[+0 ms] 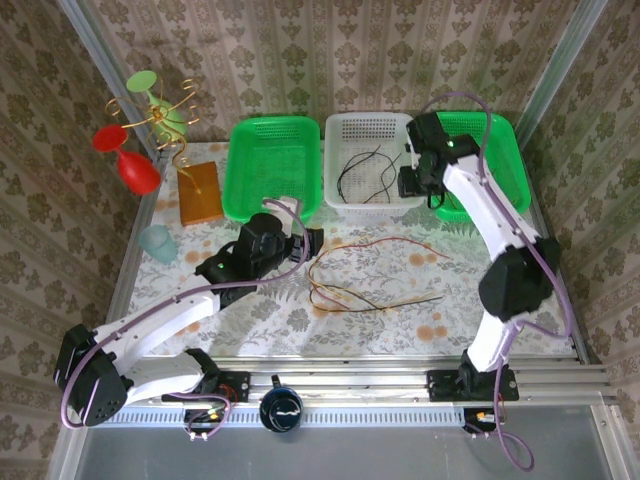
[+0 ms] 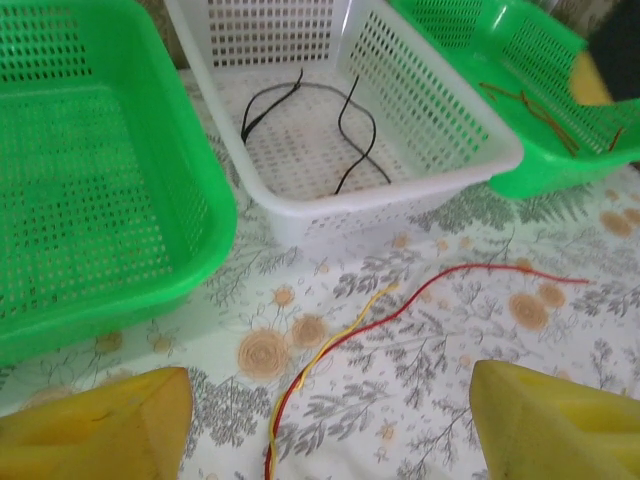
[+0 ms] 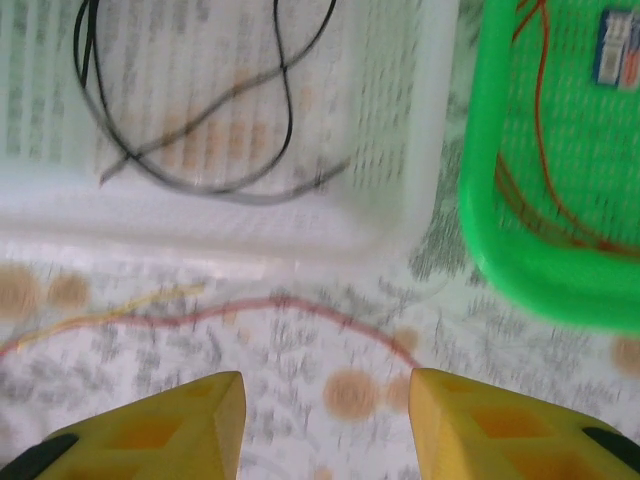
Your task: Untangle the cables
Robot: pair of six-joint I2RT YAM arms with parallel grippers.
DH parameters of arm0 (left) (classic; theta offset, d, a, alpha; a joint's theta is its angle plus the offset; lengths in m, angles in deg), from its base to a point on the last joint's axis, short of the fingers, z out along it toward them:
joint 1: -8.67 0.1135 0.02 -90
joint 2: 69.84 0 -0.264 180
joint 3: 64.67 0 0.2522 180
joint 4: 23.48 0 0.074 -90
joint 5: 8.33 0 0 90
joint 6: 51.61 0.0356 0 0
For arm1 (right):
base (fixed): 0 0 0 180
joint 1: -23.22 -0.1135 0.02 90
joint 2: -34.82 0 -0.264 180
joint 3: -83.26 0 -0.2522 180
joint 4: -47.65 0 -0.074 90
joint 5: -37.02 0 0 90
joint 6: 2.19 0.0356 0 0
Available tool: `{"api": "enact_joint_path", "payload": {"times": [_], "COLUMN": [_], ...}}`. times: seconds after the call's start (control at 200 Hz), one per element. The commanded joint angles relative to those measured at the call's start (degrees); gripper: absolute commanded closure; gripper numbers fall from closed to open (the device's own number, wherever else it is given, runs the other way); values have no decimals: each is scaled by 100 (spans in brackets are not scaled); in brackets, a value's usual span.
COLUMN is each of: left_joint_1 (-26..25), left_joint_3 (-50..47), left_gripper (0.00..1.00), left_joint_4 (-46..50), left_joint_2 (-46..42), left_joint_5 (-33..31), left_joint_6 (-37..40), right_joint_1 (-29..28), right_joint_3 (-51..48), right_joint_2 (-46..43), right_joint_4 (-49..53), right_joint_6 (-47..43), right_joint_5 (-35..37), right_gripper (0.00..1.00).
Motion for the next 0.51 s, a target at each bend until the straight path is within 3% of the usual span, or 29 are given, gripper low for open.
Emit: {"api": "enact_joint_path", "payload": {"times": [0.0, 0.235, 0.5], "left_joint_1": [-37, -27, 4], "left_joint_3": [-111, -394, 10], "left_gripper": [27, 27, 36], "left_joint_4": [552, 810, 1182], "left_joint_2": [60, 494, 1585], "left_joint_5": [27, 409, 562], "left_joint_6": [-52, -473, -1033], "right_joint_1": [-206, -234, -242], "right_joint_3": [-1306, -3879, -4505], "right_joint_2": [-901, -2558, -2834], "right_joint_4": [-638, -2131, -2754], "right_joint_6": [576, 1817, 2118], "right_joint_5": [-436, -1400, -1634], "right_gripper": [52, 52, 52]}}
